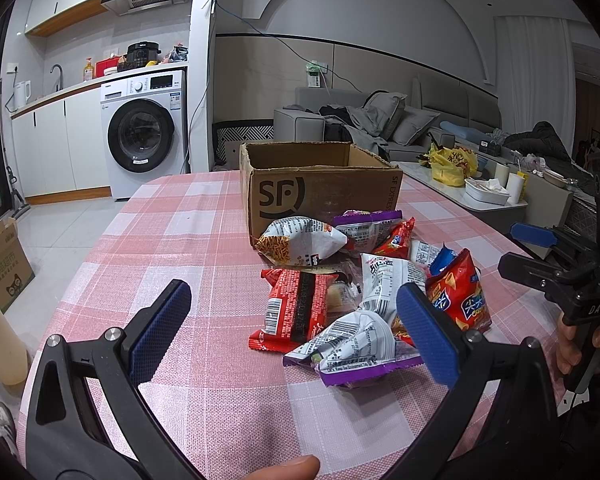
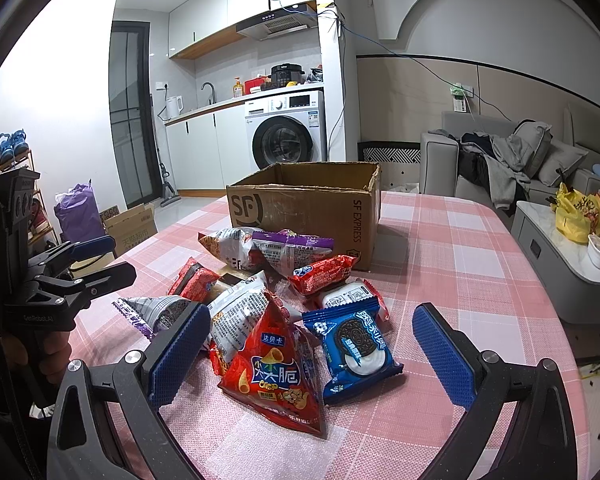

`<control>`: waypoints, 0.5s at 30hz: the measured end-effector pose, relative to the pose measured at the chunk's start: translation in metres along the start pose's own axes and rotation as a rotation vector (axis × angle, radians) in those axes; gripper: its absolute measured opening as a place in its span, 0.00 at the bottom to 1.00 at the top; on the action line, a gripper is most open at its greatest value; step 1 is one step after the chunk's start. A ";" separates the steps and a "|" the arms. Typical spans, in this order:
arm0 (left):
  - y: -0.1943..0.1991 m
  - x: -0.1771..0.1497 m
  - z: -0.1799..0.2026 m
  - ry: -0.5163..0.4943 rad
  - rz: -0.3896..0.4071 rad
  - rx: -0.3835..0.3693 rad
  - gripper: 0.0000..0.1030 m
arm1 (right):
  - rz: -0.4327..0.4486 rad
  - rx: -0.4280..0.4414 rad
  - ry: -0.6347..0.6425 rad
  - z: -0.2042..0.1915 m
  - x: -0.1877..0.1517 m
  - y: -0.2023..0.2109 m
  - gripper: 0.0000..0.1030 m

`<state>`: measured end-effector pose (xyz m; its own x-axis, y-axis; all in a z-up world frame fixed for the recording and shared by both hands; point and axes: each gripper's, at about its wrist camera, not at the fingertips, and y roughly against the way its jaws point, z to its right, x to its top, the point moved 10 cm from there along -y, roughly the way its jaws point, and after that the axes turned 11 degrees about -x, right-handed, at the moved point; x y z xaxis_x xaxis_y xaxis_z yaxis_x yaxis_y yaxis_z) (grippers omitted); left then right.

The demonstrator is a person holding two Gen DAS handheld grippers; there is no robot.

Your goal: Organize snacks

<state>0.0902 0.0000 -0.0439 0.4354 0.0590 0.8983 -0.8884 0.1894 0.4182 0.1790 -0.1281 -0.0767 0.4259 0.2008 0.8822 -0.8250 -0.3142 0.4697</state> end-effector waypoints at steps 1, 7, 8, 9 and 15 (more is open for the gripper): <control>0.000 0.000 0.000 0.000 0.000 0.000 0.99 | 0.000 0.000 0.000 0.000 0.000 0.000 1.00; 0.000 0.000 0.000 -0.001 0.000 0.000 0.99 | -0.002 -0.001 0.000 0.000 0.002 -0.001 1.00; 0.000 0.000 0.000 -0.001 0.000 -0.001 0.99 | -0.003 -0.001 0.000 0.000 0.002 -0.001 1.00; 0.000 0.000 0.000 0.000 0.000 0.001 0.99 | -0.005 -0.003 -0.001 0.000 -0.002 0.000 1.00; 0.000 0.000 0.000 -0.001 0.000 0.000 0.99 | -0.005 -0.003 0.002 0.002 -0.002 -0.003 1.00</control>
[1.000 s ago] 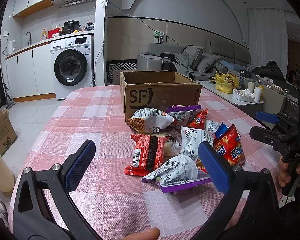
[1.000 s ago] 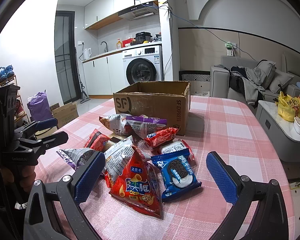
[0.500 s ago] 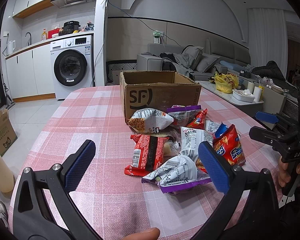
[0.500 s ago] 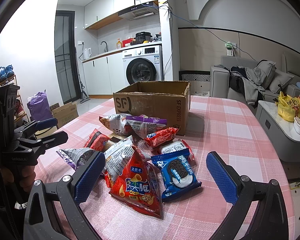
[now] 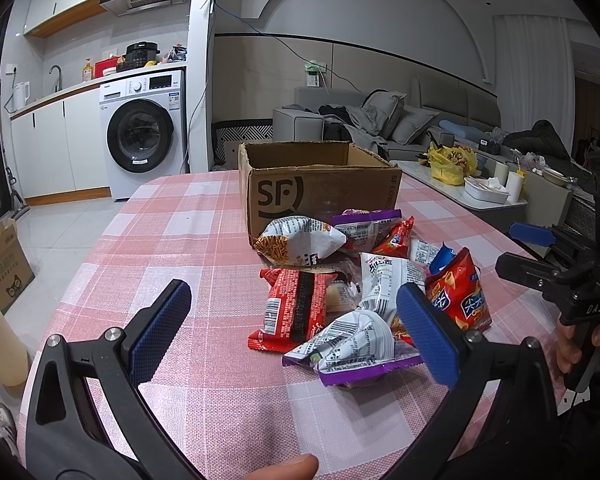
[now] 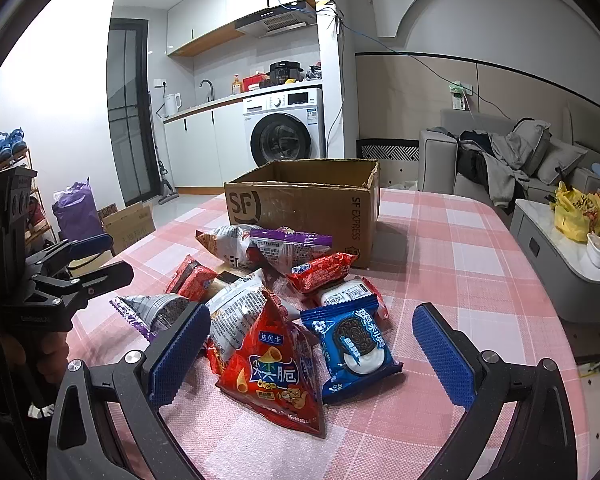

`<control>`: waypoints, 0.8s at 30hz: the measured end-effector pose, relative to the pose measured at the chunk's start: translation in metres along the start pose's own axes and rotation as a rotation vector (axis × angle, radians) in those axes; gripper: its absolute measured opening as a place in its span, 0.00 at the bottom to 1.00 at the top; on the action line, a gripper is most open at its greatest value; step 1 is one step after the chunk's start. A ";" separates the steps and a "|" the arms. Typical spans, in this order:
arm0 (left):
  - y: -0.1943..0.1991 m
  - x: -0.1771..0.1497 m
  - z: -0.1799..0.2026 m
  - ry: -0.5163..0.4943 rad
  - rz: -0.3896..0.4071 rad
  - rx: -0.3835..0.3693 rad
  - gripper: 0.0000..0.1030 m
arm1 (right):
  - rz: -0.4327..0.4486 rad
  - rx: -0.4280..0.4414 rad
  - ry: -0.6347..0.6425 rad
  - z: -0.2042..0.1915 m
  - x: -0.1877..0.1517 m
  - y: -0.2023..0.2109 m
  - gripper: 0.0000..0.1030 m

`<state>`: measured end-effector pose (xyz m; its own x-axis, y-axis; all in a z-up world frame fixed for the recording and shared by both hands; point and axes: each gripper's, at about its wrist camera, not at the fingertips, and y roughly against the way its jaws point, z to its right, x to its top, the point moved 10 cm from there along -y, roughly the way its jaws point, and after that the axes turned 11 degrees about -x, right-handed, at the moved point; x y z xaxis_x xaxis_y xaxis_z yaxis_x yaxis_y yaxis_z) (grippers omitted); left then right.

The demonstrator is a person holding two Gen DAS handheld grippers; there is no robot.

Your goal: Organize snacks

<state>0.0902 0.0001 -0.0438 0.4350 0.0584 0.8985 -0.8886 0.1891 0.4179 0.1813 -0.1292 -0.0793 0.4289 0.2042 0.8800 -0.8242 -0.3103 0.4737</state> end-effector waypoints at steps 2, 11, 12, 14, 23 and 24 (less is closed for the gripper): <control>0.000 0.000 0.000 0.000 -0.001 0.001 0.99 | -0.002 -0.001 0.000 -0.001 0.000 0.000 1.00; 0.000 0.000 0.000 -0.001 -0.001 -0.001 0.99 | -0.018 0.000 0.013 -0.002 -0.001 -0.003 1.00; 0.000 0.000 0.000 -0.001 -0.001 0.002 0.99 | -0.023 0.000 0.020 -0.004 -0.002 -0.004 1.00; 0.002 -0.003 -0.003 -0.003 0.000 0.003 0.99 | -0.035 0.002 0.036 -0.007 -0.003 -0.007 1.00; 0.006 -0.002 0.001 -0.009 -0.029 -0.017 0.99 | -0.113 0.022 0.050 -0.014 -0.011 -0.019 1.00; -0.001 -0.004 0.007 -0.011 -0.039 -0.021 0.99 | -0.129 0.024 0.052 -0.015 -0.013 -0.020 1.00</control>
<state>0.0882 -0.0076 -0.0464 0.4676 0.0397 0.8830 -0.8676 0.2116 0.4500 0.1870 -0.1118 -0.1009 0.5104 0.2915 0.8090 -0.7542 -0.3002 0.5840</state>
